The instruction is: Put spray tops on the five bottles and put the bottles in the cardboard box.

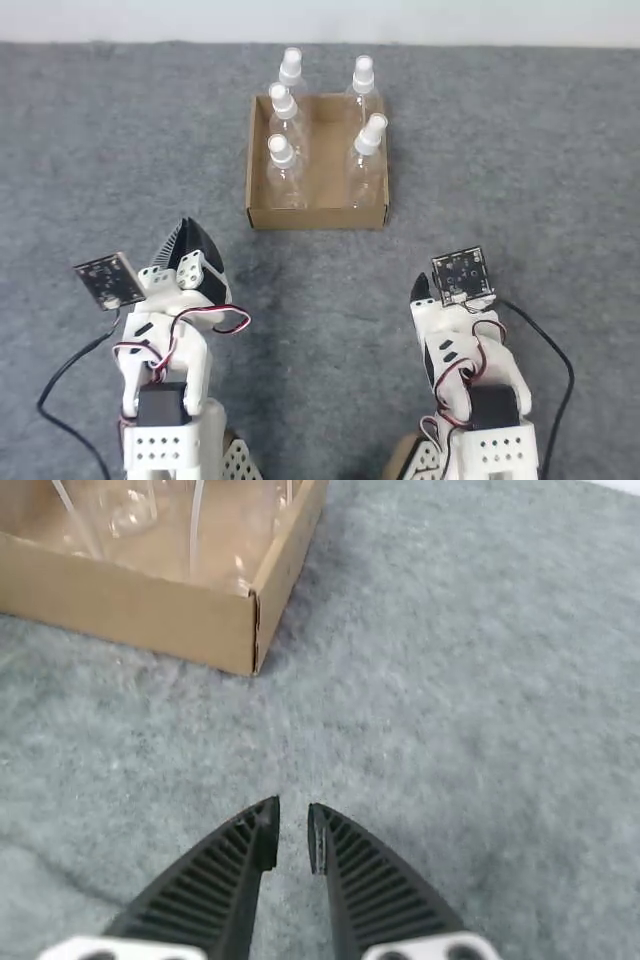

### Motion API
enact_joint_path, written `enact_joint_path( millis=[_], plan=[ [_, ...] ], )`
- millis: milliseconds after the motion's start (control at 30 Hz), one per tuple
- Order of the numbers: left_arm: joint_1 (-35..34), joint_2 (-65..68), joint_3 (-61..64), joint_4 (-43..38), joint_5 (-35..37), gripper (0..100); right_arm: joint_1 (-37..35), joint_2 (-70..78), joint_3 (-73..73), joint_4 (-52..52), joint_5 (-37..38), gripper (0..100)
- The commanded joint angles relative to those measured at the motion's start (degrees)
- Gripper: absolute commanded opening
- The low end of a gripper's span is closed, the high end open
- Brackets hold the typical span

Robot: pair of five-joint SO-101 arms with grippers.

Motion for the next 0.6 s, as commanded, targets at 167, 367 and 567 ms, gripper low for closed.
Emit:
enact_joint_path(
  millis=[167, 367, 567],
  plan=[
    [0.35, -0.62, -0.75, -0.35, -0.53, 1, 0.48, -0.75, 1.14, 0.48, -8.09, 0.9],
    [4.92, -0.7, -0.75, 3.34, -2.9, 1, 0.48, -0.75, 1.14, 1.1, -8.62, 0.9],
    [8.09, -0.7, -0.75, 6.33, -6.59, 1, 0.48, -0.84, 1.14, 7.08, -8.35, 0.9]
  ],
)
